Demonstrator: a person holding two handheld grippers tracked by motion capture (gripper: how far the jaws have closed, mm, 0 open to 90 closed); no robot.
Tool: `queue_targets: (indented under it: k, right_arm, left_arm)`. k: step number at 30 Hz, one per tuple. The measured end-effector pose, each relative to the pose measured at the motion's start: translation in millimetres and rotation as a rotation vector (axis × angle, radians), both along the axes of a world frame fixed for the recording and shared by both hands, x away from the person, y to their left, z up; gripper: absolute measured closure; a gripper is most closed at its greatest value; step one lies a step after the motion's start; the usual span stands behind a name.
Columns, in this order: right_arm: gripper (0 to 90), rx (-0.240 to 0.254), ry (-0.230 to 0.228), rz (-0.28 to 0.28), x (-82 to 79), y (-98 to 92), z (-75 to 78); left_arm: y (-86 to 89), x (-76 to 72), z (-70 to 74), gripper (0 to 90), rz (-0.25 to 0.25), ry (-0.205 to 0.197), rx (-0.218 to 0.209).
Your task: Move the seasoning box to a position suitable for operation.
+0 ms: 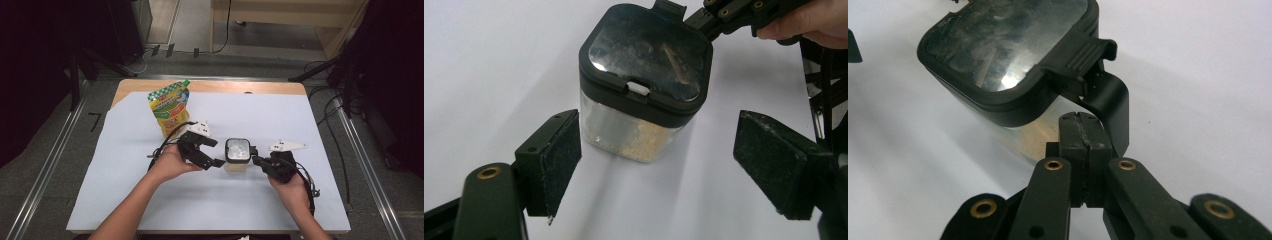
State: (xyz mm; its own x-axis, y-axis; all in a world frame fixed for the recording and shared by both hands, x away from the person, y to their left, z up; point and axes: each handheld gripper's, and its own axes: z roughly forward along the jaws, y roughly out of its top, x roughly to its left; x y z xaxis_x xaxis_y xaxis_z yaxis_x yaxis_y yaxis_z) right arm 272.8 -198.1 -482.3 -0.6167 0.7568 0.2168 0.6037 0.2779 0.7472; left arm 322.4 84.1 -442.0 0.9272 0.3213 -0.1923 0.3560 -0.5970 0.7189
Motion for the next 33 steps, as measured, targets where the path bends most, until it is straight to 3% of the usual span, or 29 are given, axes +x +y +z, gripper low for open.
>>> queue_targets:
  k: [8,13,18,33]
  right_arm:
    - [90.0,0.013,0.009,-0.004,1.4,-2.7,1.5]
    - [90.0,0.022,0.012,-0.003,0.6,-6.0,5.0]
    - [90.0,0.019,-0.009,-0.013,-1.3,-11.7,11.6]
    - [90.0,0.006,-0.011,-0.052,6.1,-15.8,10.6]
  left_arm:
    - [-14.2,6.8,-3.8,14.8,-0.008,-0.003,-0.004]
    - [-23.0,7.6,-9.2,13.7,-0.029,-0.011,0.033]
    - [-28.3,10.6,-13.4,13.7,-0.032,-0.011,0.039]
    - [-40.8,14.6,-23.4,14.3,-0.05,-0.061,0.074]
